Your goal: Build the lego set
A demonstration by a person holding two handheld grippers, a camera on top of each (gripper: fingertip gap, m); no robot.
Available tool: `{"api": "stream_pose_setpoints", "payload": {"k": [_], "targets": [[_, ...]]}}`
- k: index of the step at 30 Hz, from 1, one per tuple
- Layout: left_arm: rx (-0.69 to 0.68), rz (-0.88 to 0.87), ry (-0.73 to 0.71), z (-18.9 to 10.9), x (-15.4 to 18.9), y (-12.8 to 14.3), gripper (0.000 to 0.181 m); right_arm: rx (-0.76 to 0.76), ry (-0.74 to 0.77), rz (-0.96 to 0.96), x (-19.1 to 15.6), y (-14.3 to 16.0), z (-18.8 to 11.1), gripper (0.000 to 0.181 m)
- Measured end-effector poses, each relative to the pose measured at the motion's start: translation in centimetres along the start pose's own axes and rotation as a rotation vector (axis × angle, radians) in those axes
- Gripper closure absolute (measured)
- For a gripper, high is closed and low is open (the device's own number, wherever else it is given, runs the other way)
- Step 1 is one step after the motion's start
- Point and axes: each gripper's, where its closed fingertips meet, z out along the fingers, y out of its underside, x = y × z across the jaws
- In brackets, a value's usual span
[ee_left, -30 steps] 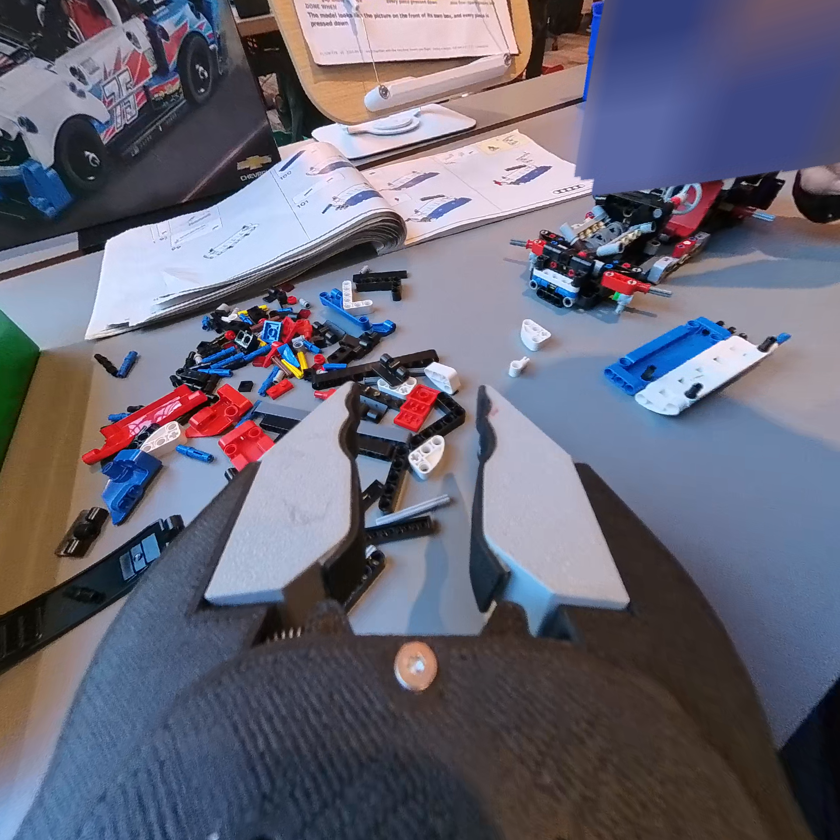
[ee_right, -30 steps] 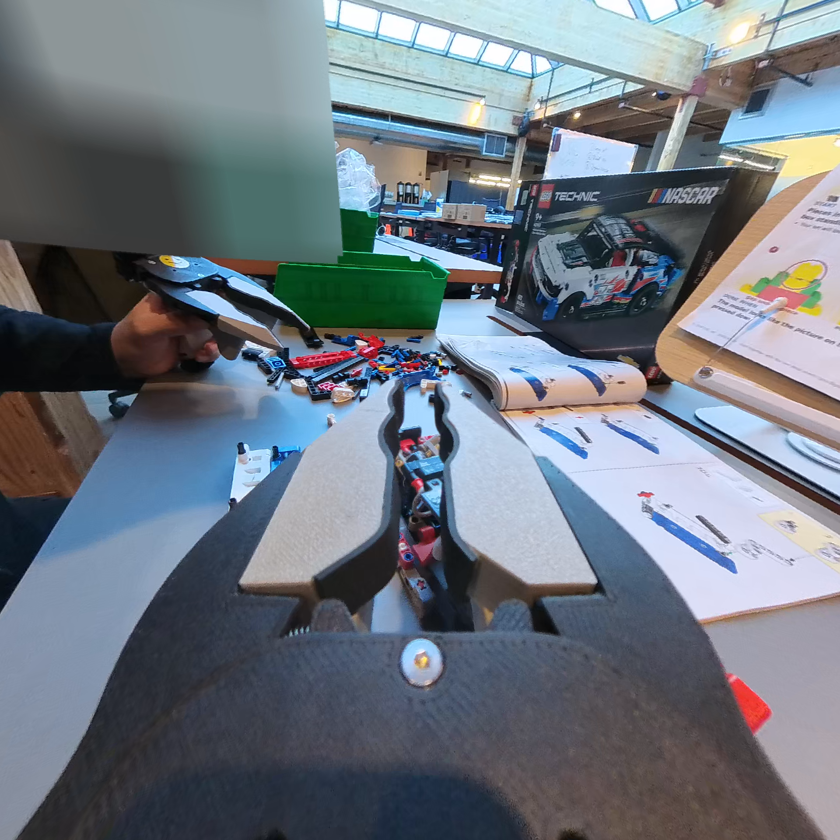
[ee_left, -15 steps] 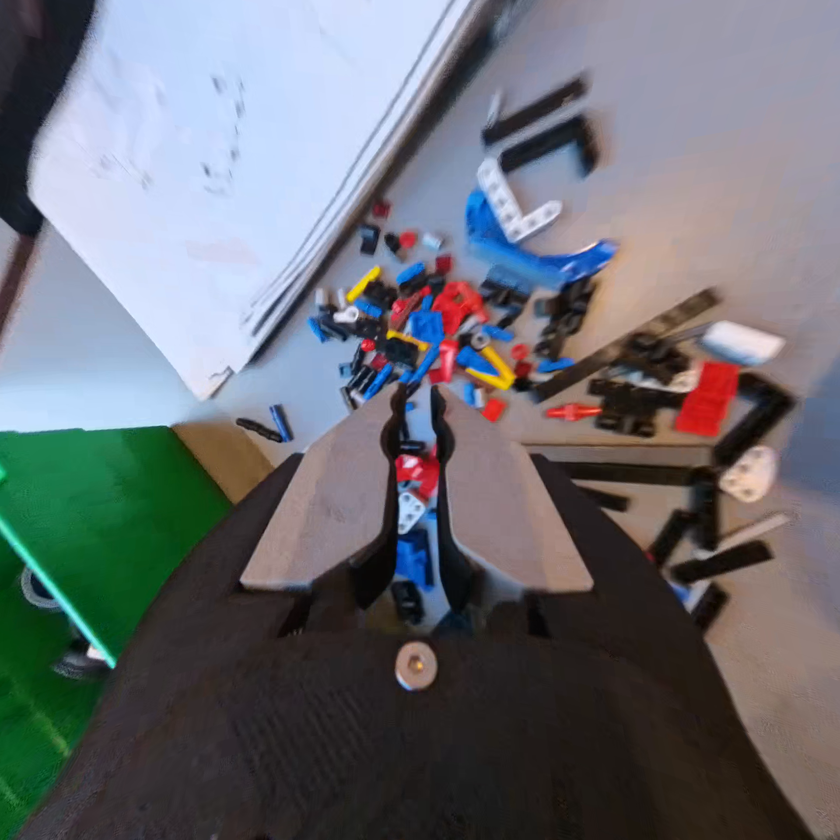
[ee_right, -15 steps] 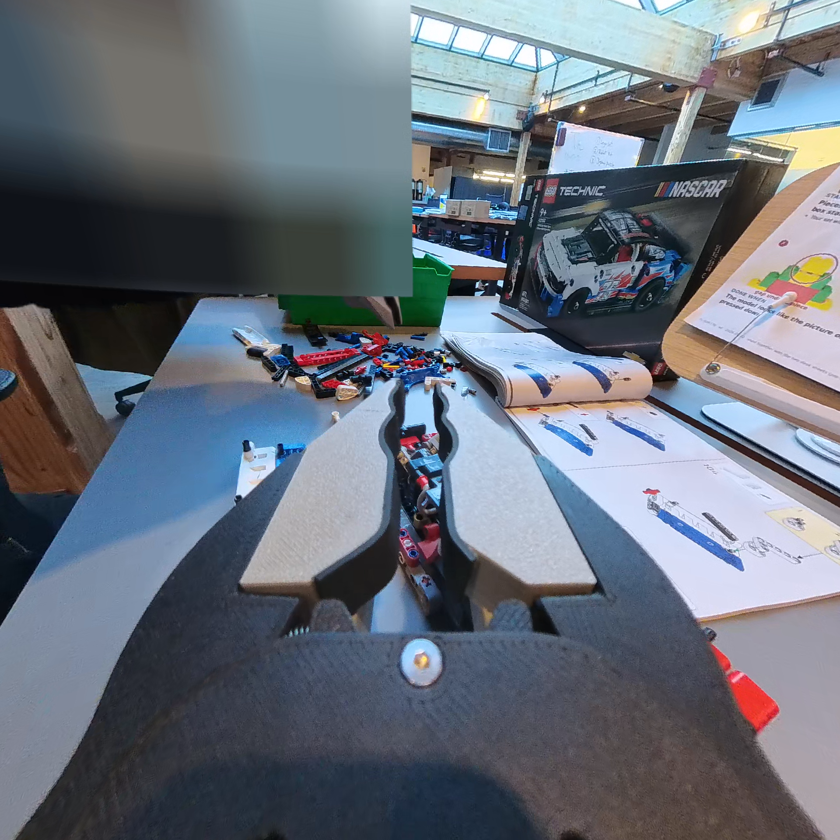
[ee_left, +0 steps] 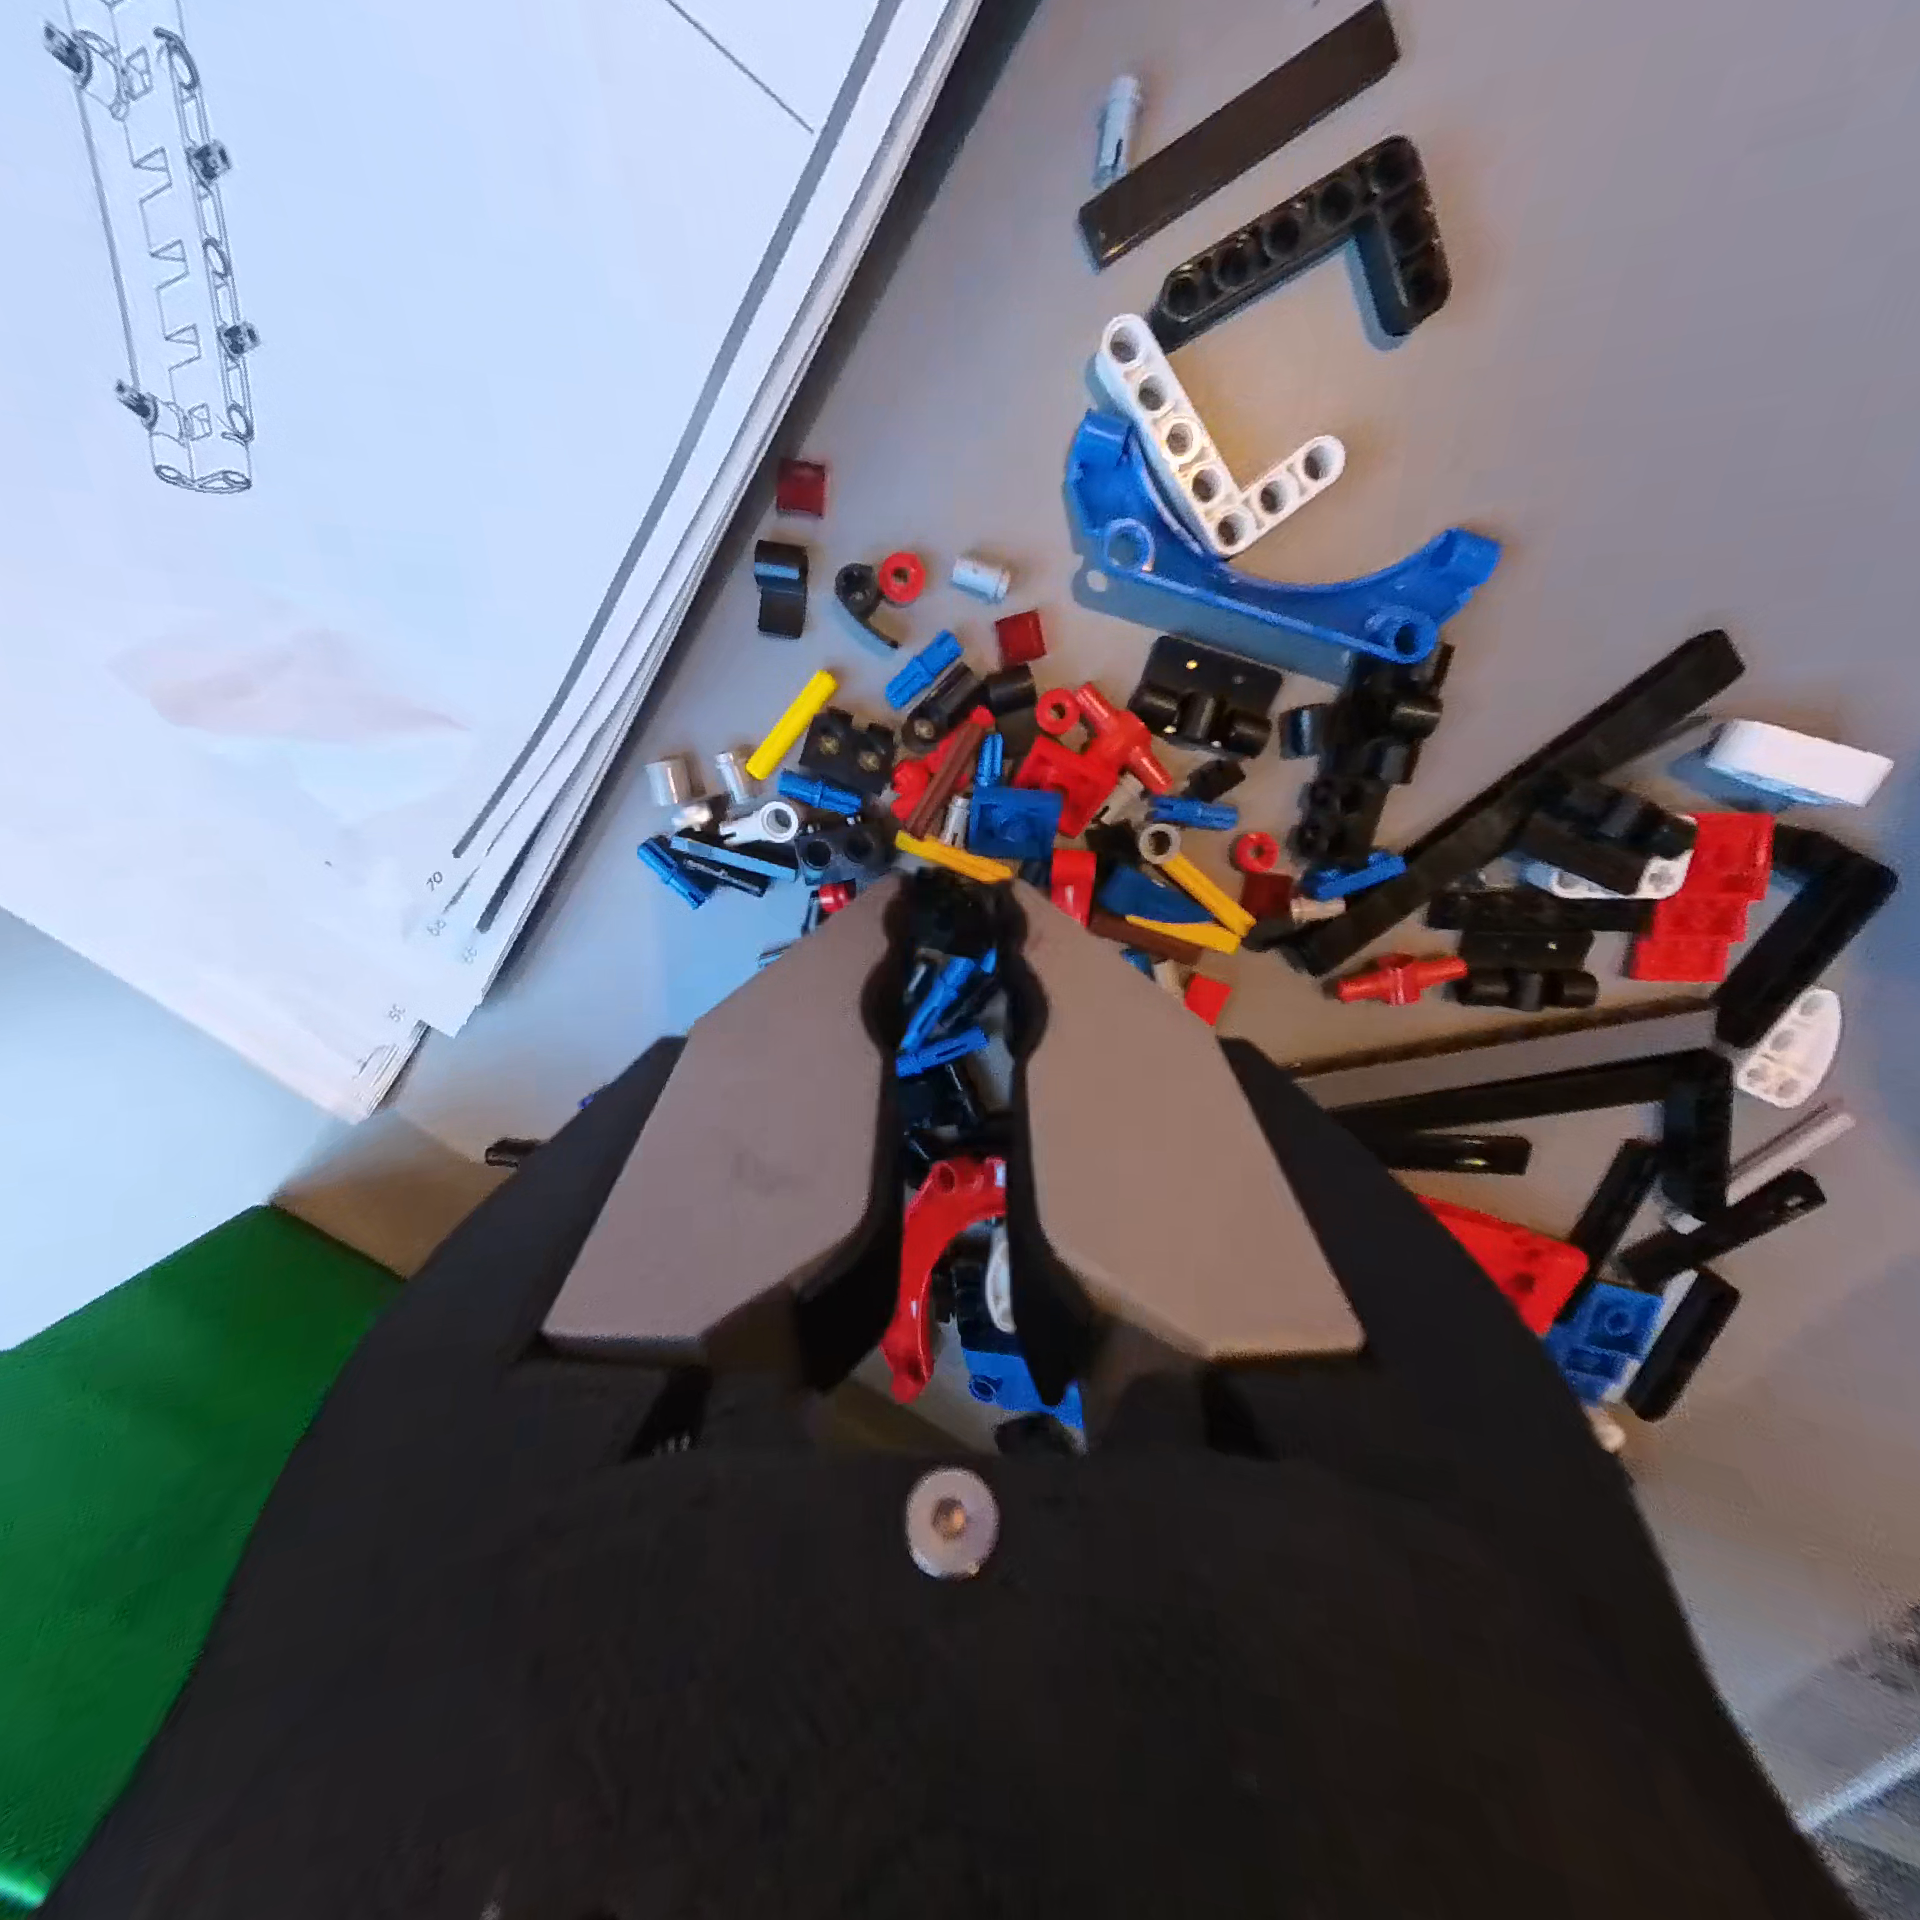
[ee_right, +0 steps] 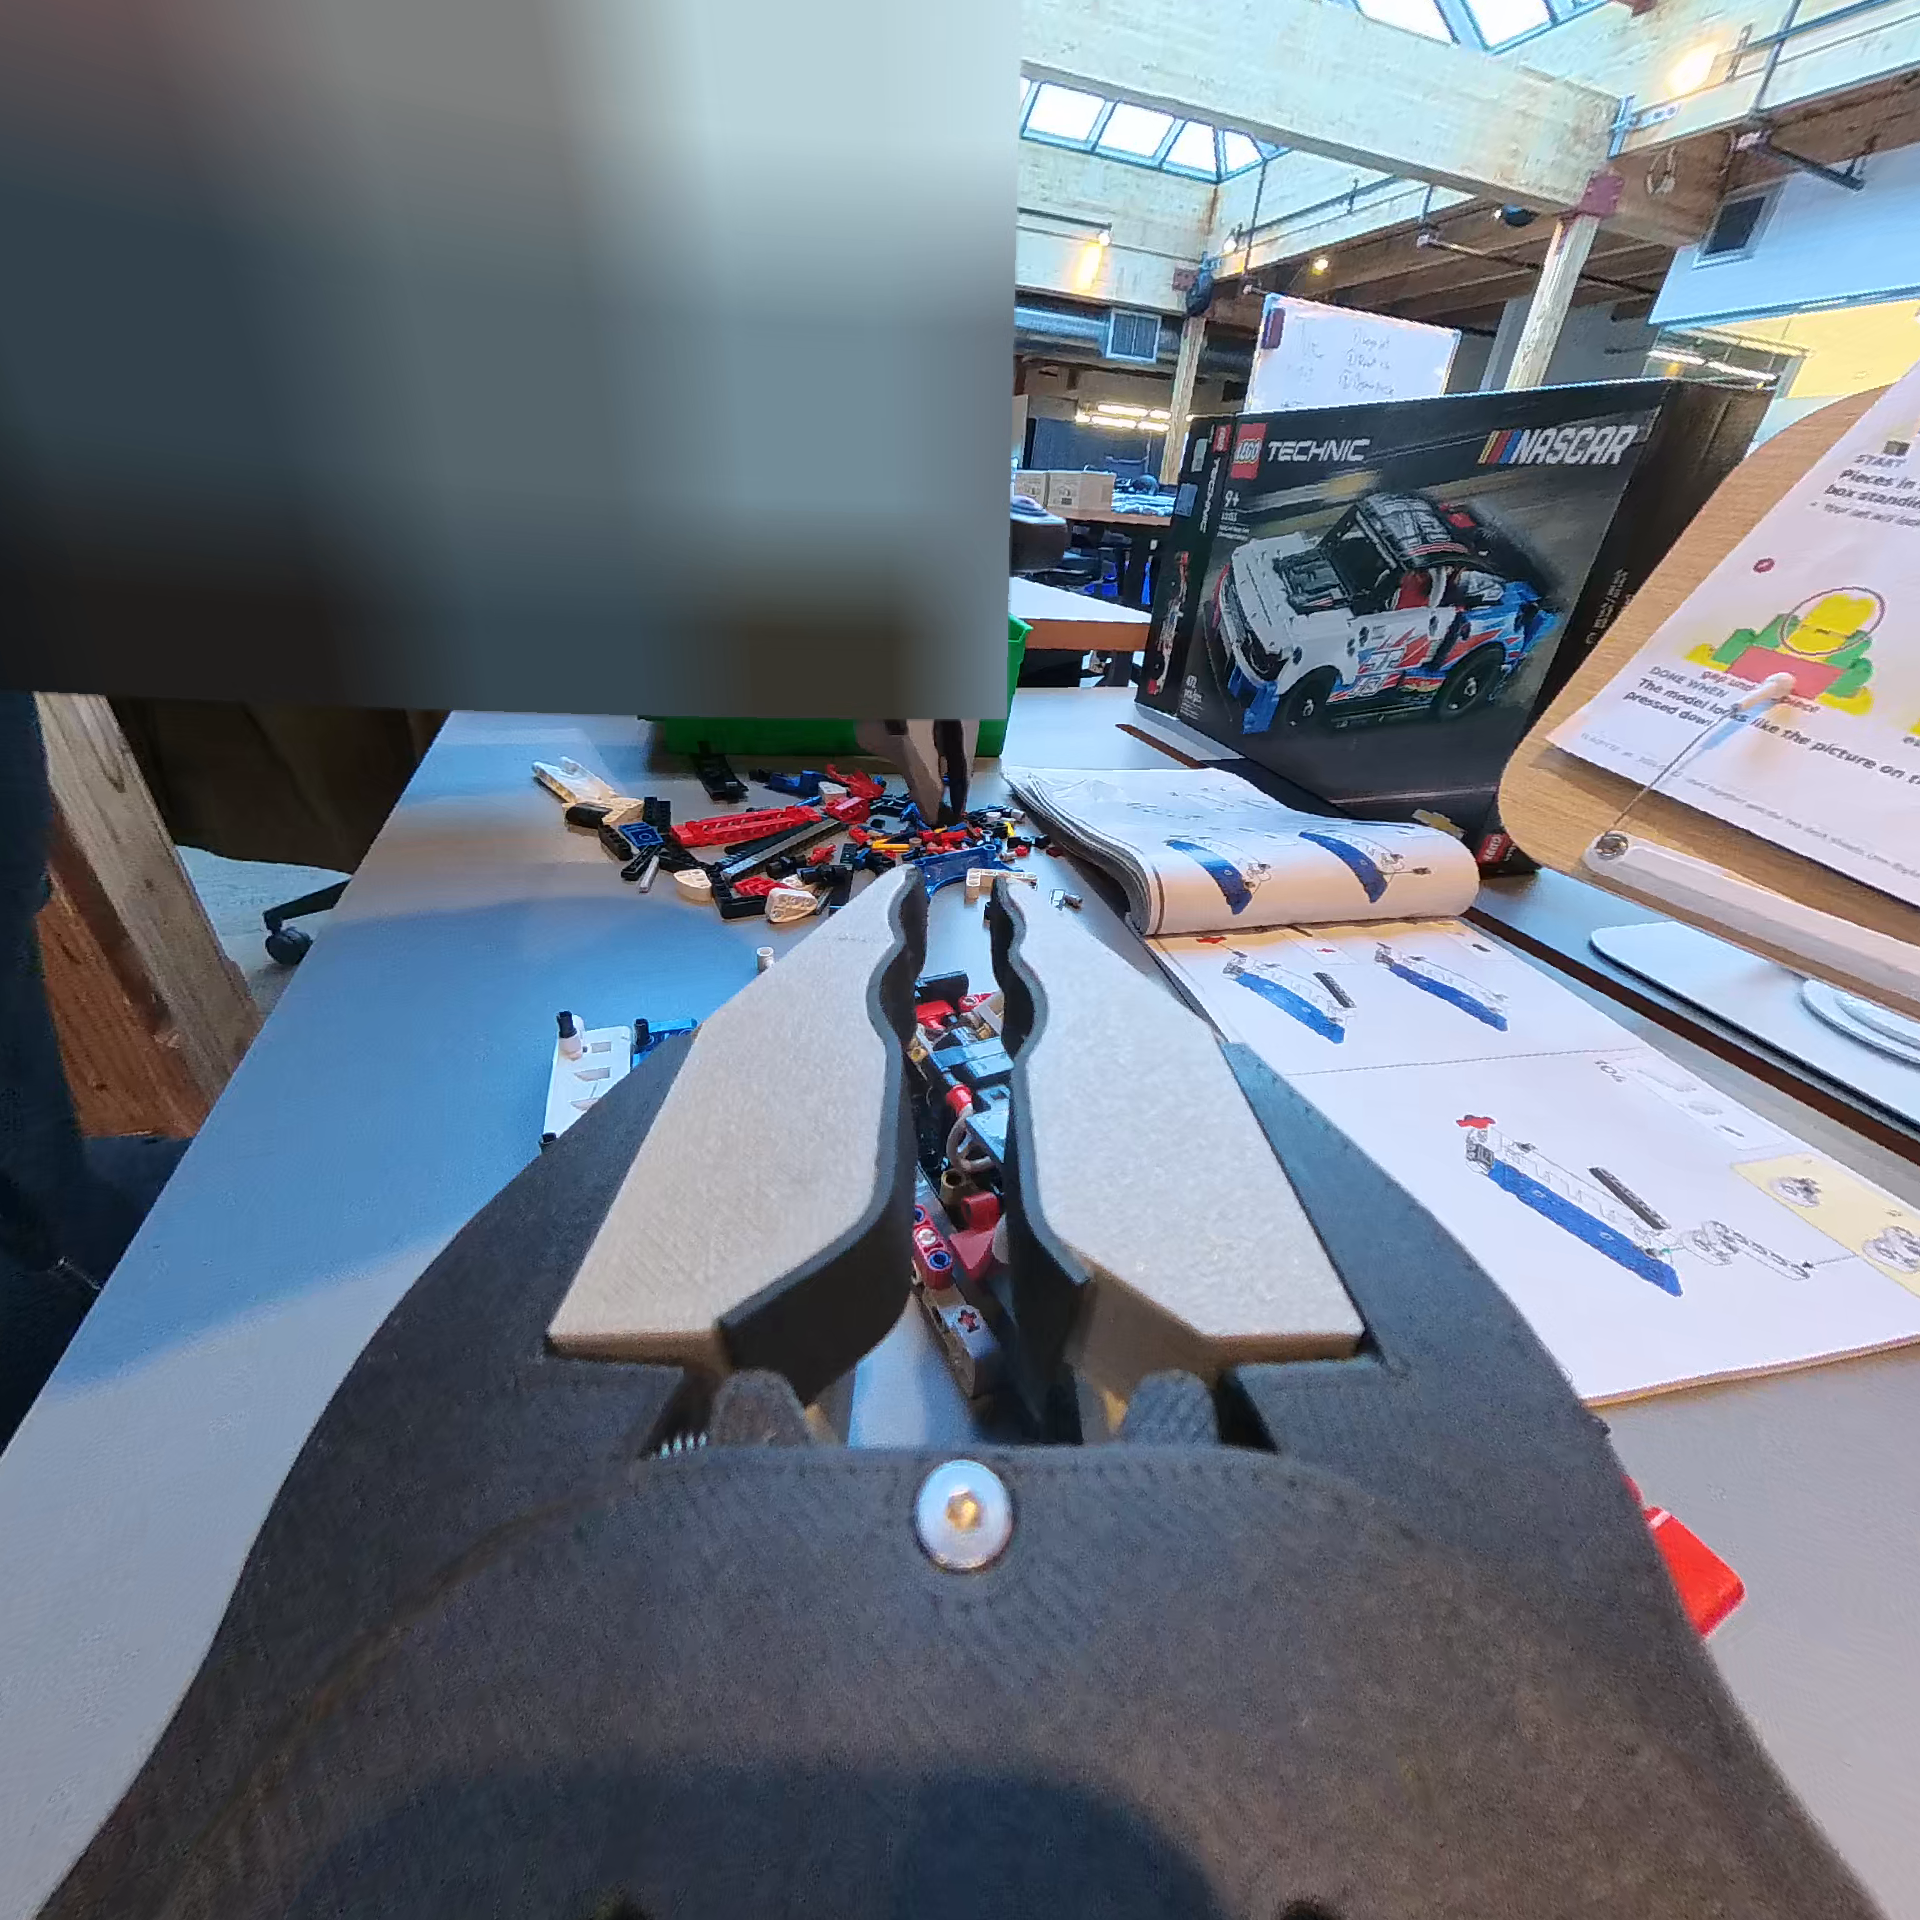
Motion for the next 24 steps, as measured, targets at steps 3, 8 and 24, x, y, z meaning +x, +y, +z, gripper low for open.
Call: {"api": "stream_pose_setpoints", "payload": {"k": [3,8,24], "targets": [[-0.021,0.013,-0.022,0.1,-0.2,0.2,0.174,0.005,0.002,-0.001,-0.1,-0.2,0.0,0.173],[0.006,0.013,-0.049,-1.7,0.6,0.2,0.175,0.005,-0.002,-0.011,-0.3,-0.4,0.1,0.173],[0.218,0.090,0.092,0.4,22.9,-3.7,0.174,-0.284,-0.383,-0.052,-9.4,5.0,2.5,0.153]]}}
